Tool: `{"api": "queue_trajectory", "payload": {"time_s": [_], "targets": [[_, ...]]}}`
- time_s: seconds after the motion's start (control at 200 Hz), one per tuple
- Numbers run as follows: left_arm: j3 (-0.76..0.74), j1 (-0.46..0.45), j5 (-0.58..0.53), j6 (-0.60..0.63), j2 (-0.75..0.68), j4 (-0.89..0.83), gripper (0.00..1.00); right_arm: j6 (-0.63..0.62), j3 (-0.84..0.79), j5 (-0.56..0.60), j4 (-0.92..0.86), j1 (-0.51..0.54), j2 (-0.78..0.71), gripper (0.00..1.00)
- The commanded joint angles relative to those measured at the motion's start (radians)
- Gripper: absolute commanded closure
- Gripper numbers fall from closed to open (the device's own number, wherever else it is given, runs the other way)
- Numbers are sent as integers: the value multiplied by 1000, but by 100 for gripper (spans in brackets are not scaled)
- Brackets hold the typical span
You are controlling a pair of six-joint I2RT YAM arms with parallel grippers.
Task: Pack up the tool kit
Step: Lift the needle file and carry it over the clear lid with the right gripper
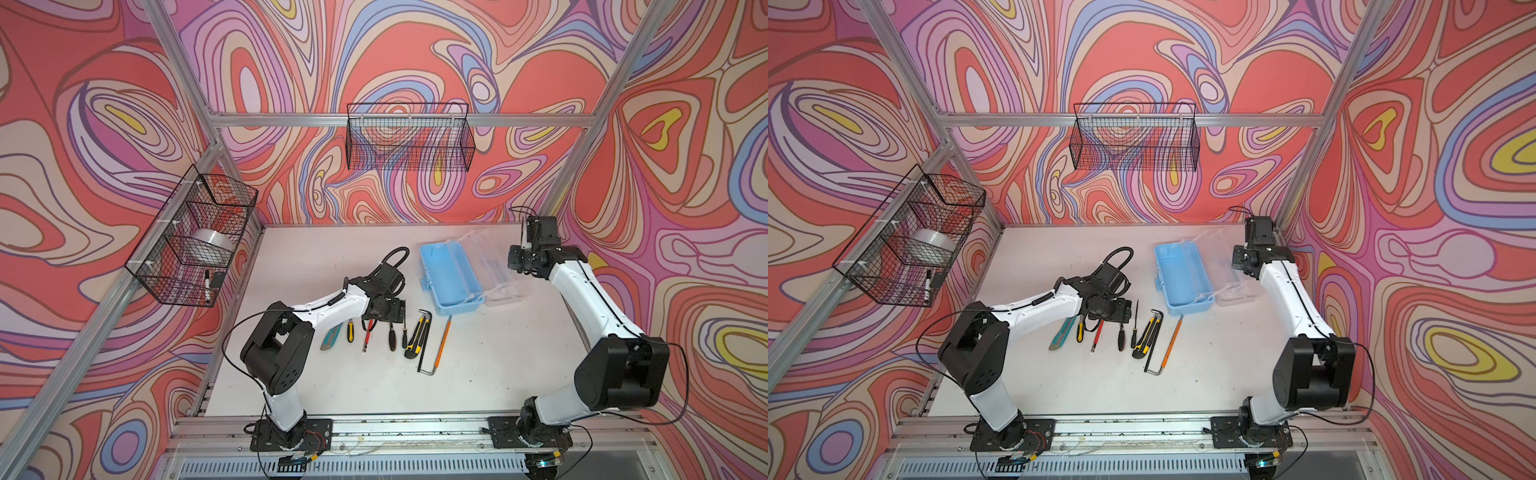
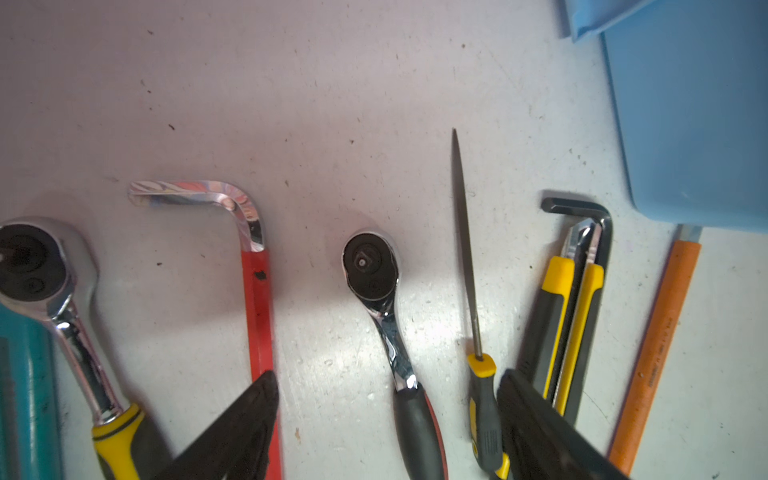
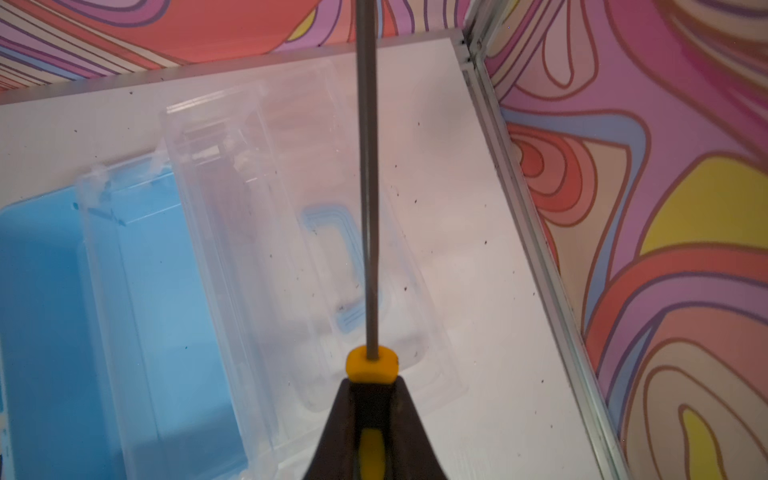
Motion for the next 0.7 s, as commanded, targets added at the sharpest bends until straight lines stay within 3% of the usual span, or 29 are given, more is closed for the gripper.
{"api": "queue_trajectory", "payload": {"time_s": [0.0,0.27,0.696], "targets": [[-7,-3,15,7,-6,-29,17,-172,105,-43,-13,2,74,98],[4,-6,33,-2,9,-35,19,-335,206,-88,-36,2,214,99],[43,-14,34,-2,41,-61,20,-360,194,-57,-53,-1,324,100]]}}
